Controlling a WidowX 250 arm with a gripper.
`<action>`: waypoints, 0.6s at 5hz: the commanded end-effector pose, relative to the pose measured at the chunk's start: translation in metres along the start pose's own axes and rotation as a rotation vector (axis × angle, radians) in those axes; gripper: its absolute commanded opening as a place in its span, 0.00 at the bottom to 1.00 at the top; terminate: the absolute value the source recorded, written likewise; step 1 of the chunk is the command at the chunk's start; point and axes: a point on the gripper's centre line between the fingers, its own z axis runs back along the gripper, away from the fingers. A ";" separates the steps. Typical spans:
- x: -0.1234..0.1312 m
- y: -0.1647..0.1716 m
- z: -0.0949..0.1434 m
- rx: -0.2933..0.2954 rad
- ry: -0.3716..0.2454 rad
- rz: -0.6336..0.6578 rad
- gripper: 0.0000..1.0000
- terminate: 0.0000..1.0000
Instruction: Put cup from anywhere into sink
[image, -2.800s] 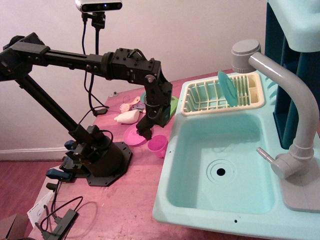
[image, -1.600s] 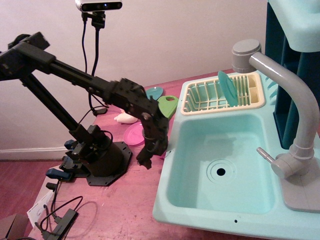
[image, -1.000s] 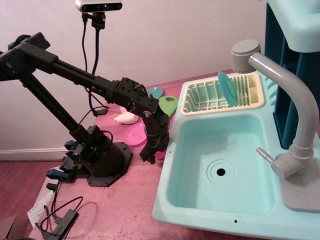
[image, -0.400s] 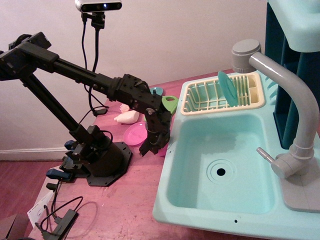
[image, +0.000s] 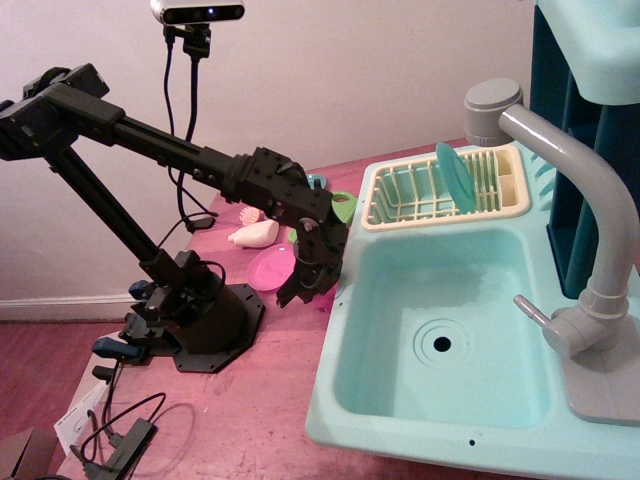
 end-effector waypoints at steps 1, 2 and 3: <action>-0.037 0.022 0.071 0.077 -0.135 0.040 0.00 0.00; -0.046 0.031 0.099 0.090 -0.146 -0.008 0.00 0.00; -0.039 0.043 0.127 0.095 -0.163 -0.056 0.00 0.00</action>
